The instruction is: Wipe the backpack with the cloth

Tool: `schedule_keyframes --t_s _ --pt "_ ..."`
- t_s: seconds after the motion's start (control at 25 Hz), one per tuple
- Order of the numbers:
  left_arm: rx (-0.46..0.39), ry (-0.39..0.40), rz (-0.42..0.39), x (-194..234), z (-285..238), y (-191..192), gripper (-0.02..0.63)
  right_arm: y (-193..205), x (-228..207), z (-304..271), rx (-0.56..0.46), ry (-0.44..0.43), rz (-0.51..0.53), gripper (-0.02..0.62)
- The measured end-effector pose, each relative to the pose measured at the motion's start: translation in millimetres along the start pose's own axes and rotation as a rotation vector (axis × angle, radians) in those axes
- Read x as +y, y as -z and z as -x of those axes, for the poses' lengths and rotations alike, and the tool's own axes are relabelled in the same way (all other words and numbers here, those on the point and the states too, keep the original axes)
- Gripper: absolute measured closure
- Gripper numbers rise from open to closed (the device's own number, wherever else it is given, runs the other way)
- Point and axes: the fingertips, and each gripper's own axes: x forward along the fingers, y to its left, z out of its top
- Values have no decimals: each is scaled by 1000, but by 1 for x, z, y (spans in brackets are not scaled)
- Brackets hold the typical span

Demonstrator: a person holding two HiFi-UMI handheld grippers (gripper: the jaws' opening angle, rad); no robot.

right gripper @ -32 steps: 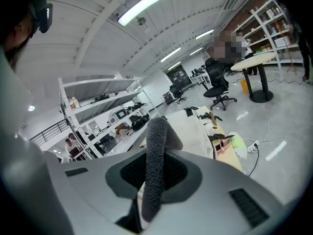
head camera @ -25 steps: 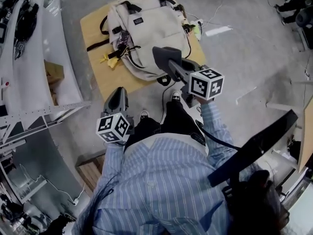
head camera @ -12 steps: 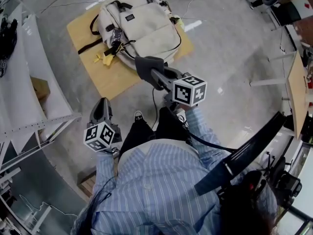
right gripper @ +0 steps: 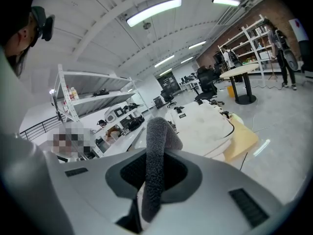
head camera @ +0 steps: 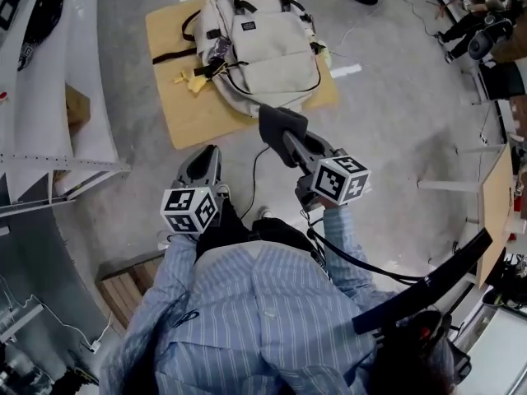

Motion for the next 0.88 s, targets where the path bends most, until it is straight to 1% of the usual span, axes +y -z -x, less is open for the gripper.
schedule_keyframes --t_s 0.2,0.48,0.68,0.88 --pt "-28 -47 22 -55 14 24 572 19 -14 54 19 -40 19 548" --pt "-45 -119 27 -114 41 62 572 50 -34 115 49 -85 41 548" --pt "-63 -160 4 -137 67 75 572 75 -34 140 51 -123 31 548" --pt "-78 -195 7 -142 87 90 572 97 -22 147 58 -172 47 548"
